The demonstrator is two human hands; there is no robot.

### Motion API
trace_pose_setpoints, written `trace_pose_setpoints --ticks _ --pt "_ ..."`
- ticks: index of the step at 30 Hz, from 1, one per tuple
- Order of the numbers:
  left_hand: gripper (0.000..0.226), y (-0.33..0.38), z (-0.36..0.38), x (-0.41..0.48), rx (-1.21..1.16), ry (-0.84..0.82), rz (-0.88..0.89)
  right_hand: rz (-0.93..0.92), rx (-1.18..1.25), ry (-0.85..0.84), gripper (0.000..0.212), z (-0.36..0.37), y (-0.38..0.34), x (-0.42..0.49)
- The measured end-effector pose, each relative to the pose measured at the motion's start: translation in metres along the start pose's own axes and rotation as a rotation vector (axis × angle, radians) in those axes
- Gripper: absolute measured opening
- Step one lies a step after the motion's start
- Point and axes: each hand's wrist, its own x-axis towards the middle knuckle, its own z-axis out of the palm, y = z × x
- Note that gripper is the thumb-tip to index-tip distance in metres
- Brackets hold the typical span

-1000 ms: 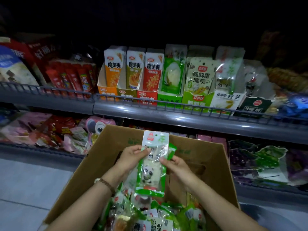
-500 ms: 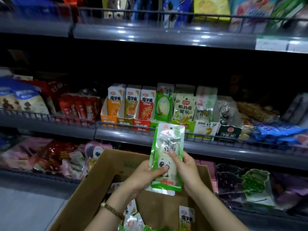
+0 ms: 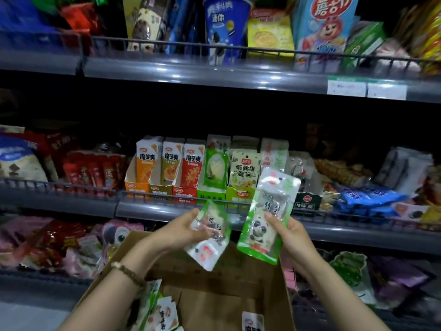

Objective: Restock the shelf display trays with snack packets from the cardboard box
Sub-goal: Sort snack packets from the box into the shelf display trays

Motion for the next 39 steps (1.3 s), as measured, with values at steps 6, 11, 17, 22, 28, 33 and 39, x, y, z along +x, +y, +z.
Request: trace_pose_setpoints --ticks 6,11,17,22,28,33,39 --pt "0.013 0.019 -0.026 -0.006 0.378 -0.021 0.063 0.052 -0.087 -0.174 0.037 -0.007 -0.002 -0.005" --pt "0.017 0.028 -0.03 -0.001 0.305 0.253 0.215 0.083 -0.05 -0.267 0.036 0.019 0.007 -0.01" --pt "0.018 0.029 -0.016 0.003 -0.32 0.191 0.125 0.1 0.068 -0.305 0.042 0.052 0.012 -0.012" --pt "0.025 0.025 -0.009 0.018 -0.744 0.174 -0.021 0.084 0.169 -0.258 0.048 0.068 0.012 -0.011" --pt "0.058 0.012 0.008 0.012 -1.133 0.038 -0.093 0.038 0.228 -0.086 0.027 0.074 0.011 -0.008" --pt "0.044 0.001 0.049 -0.001 -0.481 -0.01 0.058 -0.041 0.224 0.075 0.036 0.067 0.015 0.001" --pt "0.068 -0.011 0.059 0.008 -0.312 -0.08 0.104 -0.047 0.075 -0.037 0.022 0.053 0.001 0.003"
